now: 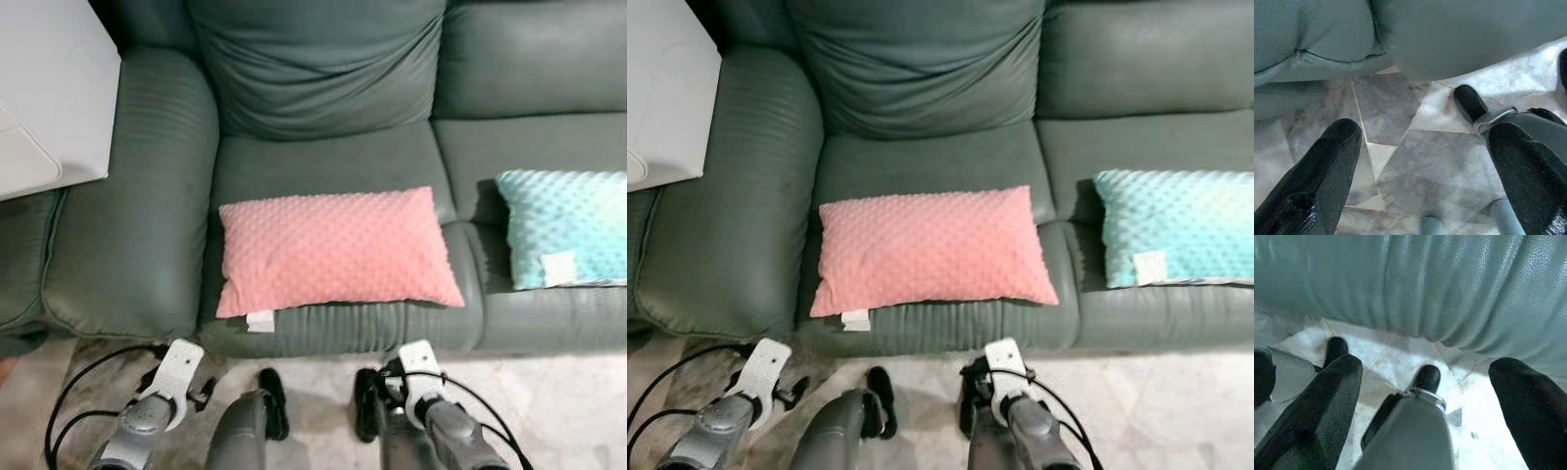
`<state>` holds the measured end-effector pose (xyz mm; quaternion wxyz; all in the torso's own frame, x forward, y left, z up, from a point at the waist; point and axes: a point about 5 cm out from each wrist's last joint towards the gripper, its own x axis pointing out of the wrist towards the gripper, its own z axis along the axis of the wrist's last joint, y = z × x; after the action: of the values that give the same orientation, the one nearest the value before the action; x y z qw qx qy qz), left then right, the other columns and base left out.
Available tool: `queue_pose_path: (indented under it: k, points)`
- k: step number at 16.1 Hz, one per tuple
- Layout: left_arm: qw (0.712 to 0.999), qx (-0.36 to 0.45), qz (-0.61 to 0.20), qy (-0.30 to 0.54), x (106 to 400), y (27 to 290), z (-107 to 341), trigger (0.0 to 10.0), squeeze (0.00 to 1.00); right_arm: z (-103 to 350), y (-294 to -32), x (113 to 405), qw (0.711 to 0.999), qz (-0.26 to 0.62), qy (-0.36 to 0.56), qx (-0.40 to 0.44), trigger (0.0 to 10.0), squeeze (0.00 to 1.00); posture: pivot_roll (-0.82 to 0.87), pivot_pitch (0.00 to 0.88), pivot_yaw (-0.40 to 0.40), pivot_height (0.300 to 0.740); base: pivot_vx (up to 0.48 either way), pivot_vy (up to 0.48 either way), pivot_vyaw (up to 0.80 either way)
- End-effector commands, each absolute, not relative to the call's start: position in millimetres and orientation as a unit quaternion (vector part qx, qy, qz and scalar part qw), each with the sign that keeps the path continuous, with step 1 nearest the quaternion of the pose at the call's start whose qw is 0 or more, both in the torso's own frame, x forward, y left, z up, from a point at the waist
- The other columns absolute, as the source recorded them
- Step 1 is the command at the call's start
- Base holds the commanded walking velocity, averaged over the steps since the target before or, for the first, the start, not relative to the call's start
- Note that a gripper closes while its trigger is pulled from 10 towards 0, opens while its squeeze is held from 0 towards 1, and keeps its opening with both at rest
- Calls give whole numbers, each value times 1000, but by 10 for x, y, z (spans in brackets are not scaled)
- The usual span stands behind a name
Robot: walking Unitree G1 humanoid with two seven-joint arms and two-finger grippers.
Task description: Move the pillow to the sofa
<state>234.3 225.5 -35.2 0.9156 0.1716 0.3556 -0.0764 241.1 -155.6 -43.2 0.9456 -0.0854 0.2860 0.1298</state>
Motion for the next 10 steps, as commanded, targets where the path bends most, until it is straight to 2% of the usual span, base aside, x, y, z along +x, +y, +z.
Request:
queue_pose_path:
  k: [1, 3, 6, 8, 10]
  points:
    - [900, 188, -63, 388, 2142, 2383, -483, 10000, 0, -551, -1565, 2258, 934, 132, 320, -92, 10000, 0, -42, 237, 41, 740, 0, 0, 0]
    - [891, 199, -34, 407, 2051, 2519, -531, 10000, 0, -552, -1612, 2277, 931, 119, 332, -96, 10000, 0, -72, 166, 29, 740, 0, 0, 0]
    - [880, 164, 24, 446, 1908, 2628, -614, 10000, 0, -734, -1733, 2021, 895, 116, 409, -135, 10000, 0, -93, 41, -2, 740, 0, 0, 0]
    - [878, 141, 43, 455, 1872, 2611, -646, 10000, 0, -781, -1801, 1942, 882, 108, 435, -143, 10000, 0, -100, 0, -9, 740, 0, 0, 0]
    - [875, 134, 50, 463, 1865, 2561, -673, 10000, 0, -770, -1829, 1969, 874, 115, 444, -159, 10000, 0, -101, 0, -17, 740, 0, 0, 0]
